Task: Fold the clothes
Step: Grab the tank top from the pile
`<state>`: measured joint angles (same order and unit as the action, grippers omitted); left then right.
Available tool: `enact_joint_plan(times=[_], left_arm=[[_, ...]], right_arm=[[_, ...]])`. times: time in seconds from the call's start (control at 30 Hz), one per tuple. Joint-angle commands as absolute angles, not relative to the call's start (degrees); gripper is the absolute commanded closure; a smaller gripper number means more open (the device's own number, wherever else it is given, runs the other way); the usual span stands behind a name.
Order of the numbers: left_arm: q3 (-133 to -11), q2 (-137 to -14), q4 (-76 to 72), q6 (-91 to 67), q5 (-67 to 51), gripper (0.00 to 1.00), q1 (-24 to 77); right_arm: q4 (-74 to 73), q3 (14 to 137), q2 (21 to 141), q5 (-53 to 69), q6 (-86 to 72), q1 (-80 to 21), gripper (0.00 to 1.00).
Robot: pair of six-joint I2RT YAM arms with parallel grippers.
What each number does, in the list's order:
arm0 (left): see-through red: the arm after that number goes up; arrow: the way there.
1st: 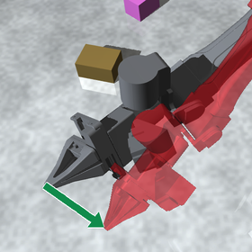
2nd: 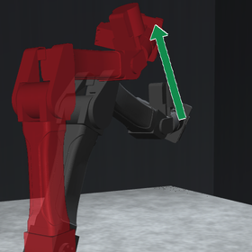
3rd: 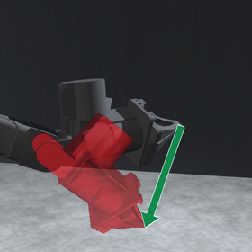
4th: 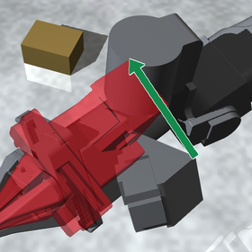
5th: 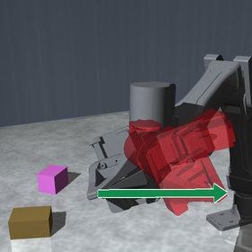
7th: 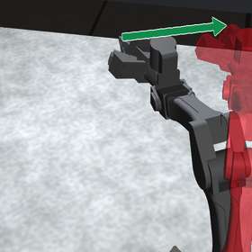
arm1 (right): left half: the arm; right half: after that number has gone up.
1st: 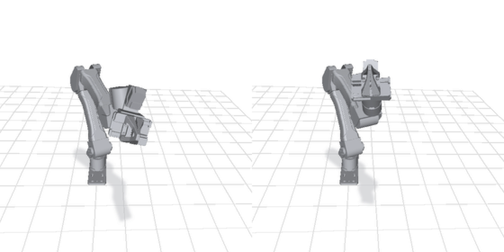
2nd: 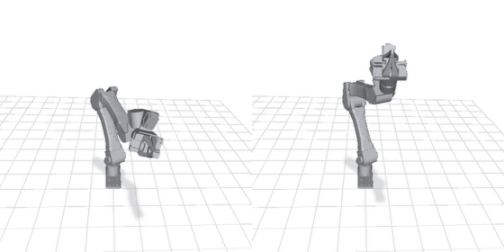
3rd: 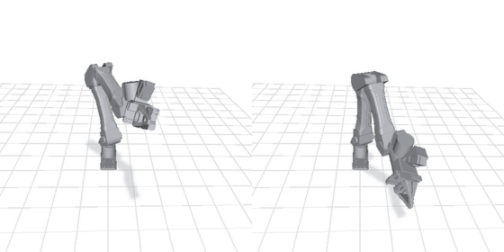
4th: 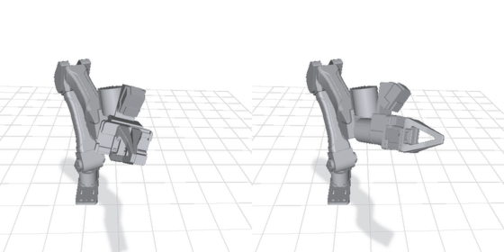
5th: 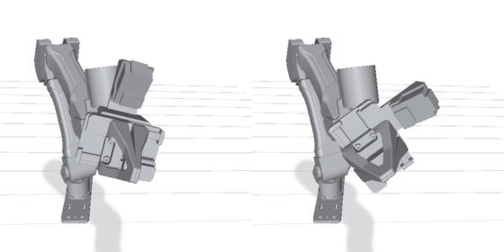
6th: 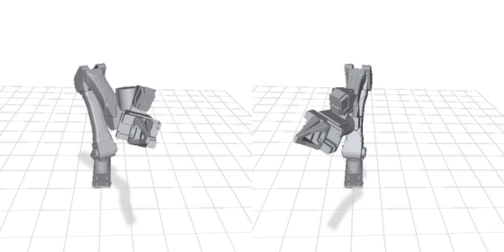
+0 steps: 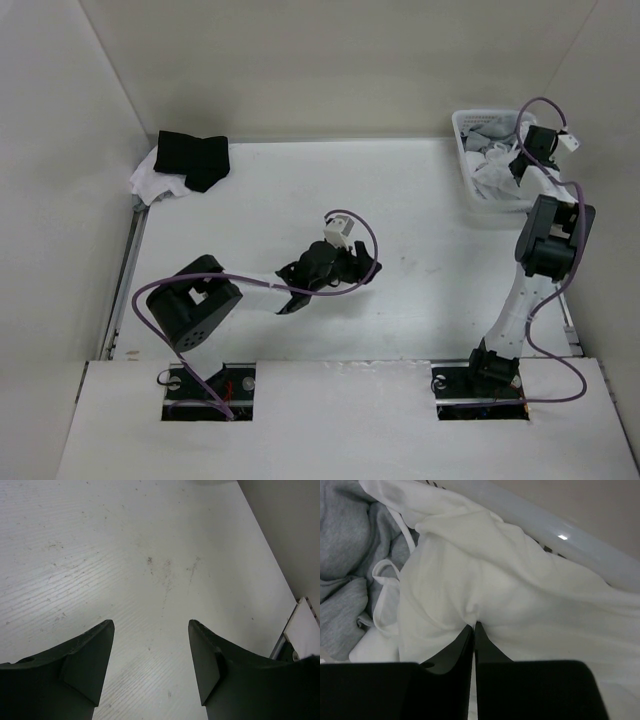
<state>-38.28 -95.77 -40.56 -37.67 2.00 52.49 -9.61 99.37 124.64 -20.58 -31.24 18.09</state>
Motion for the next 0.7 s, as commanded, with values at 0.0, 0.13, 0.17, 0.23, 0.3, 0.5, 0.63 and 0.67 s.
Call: enact_joint_plan(times=[0.0,0.13,0.17,0.23,0.3,0.5,0.63,0.67], left_arm=[[-37.9,-93.3,-44.4,-37.1,1.8,0.41,52.2],[-37.8,-93.4,-44.8,-37.3,1.7,0.41,52.2],[-37.8,-93.4,-45.2,-37.3,1.6,0.41,52.2],[-37.6,-93.4,-45.5,-37.3,1.4,0.41,52.2],[-37.4,-93.4,-46.0,-37.4,1.4,0.41,52.2],[-36.0,-92.1,-46.6,-37.8,2.5,0.41,50.9],[-33.4,-90.1,-48.8,-40.4,2.9,0.41,48.2],[-32.3,-89.0,-49.2,-41.5,3.6,0.41,46.9]], right_arm=[[0.0,93.2,114.0,-23.3,-31.9,18.0,0.92],[4.2,86.4,104.5,-24.2,-32.3,16.9,0.93],[4.7,85.1,102.4,-24.2,-32.3,16.5,0.93],[5.5,83.1,98.9,-24.2,-32.6,15.7,0.93],[6.9,80.2,93.4,-24.3,-33.1,14.2,0.94],[9.2,74.9,79.7,-23.5,-34.2,7.9,0.94],[7.7,74.8,70.9,-20.9,-33.2,-0.4,0.94],[7.0,74.8,69.0,-19.8,-33.2,-2.8,0.94]])
